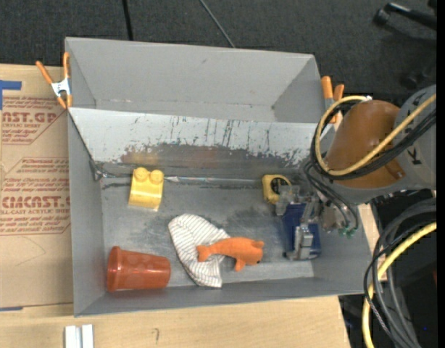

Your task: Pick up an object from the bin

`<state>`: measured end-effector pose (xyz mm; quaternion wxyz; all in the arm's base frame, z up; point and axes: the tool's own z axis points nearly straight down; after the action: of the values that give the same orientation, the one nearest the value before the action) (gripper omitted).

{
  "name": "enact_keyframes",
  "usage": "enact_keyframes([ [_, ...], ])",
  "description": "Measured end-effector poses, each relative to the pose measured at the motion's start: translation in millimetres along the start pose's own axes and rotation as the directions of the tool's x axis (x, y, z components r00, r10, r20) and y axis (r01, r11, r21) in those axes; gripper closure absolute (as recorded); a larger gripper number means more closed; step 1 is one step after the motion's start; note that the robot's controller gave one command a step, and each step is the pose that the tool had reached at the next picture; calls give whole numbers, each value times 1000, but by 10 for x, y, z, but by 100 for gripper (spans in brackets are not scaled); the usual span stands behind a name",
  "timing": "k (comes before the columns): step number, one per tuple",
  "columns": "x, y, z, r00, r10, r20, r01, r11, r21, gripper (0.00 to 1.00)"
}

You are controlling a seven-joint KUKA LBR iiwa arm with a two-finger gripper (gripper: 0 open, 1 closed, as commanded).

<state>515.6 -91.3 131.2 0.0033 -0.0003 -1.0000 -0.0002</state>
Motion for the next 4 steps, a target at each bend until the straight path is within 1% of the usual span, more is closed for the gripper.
enact_keyframes([
  [1, -16, 3, -45, 1000, -1, 7, 1, 1000, 1, 0],
  [2, 7, 248, 405, 999, -45, 12, 45, 999, 3, 0],
  [3, 26, 330, 532, 999, -54, 7, 54, 999, 2, 0],
  [4, 173, 436, 551, 996, -85, 0, 85, 996, -2, 0],
])
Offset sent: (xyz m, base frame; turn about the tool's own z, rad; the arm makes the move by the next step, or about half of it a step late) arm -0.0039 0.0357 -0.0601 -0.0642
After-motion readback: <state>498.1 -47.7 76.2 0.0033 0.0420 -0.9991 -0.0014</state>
